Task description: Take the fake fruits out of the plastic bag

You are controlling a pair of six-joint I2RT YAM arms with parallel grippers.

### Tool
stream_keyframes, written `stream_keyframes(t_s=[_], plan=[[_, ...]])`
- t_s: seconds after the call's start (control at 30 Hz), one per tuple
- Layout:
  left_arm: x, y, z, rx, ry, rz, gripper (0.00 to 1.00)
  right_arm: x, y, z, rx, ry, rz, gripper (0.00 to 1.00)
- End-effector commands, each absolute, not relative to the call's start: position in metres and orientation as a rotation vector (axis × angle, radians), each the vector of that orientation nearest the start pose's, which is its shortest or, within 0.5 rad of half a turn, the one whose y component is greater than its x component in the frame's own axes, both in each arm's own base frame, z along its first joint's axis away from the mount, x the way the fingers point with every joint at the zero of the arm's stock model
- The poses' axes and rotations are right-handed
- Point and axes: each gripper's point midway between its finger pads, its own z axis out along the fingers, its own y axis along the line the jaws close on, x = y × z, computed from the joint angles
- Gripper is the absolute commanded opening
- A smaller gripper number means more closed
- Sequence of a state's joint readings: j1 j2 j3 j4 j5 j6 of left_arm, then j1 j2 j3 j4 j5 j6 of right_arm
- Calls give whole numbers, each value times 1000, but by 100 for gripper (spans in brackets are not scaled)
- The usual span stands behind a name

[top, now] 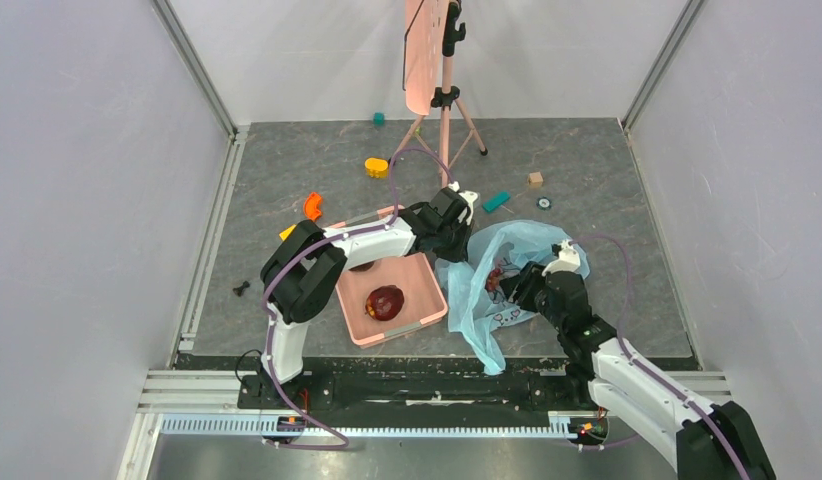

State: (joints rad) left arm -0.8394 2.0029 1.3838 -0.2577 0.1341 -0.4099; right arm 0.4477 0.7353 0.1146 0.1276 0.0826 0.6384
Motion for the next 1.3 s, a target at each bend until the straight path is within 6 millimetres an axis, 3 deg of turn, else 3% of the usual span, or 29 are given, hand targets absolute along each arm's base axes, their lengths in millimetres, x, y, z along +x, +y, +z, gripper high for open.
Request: stream_keyframes(t_s=[0.0, 0.53, 0.87, 1.07, 1.2, 1.27], plan=[[301, -399, 60, 644, 2439, -713, 2, 242, 130, 64, 409, 2037, 709, 48], [299, -398, 56, 646, 2447, -716, 2, 228, 122, 23, 554, 2075, 801, 45], [299, -400, 57, 648, 2444, -731, 2, 229, 122, 25, 643, 1990, 907, 44], [299, -400, 58, 651, 2441, -726, 2, 233, 120, 18, 675, 2056, 855, 41], [300, -399, 59, 652, 2437, -721, 2, 231, 109, 8, 662, 2127, 730, 41], [300, -399, 59, 651, 2438, -722, 2, 240, 107, 19, 634, 2113, 698, 42]])
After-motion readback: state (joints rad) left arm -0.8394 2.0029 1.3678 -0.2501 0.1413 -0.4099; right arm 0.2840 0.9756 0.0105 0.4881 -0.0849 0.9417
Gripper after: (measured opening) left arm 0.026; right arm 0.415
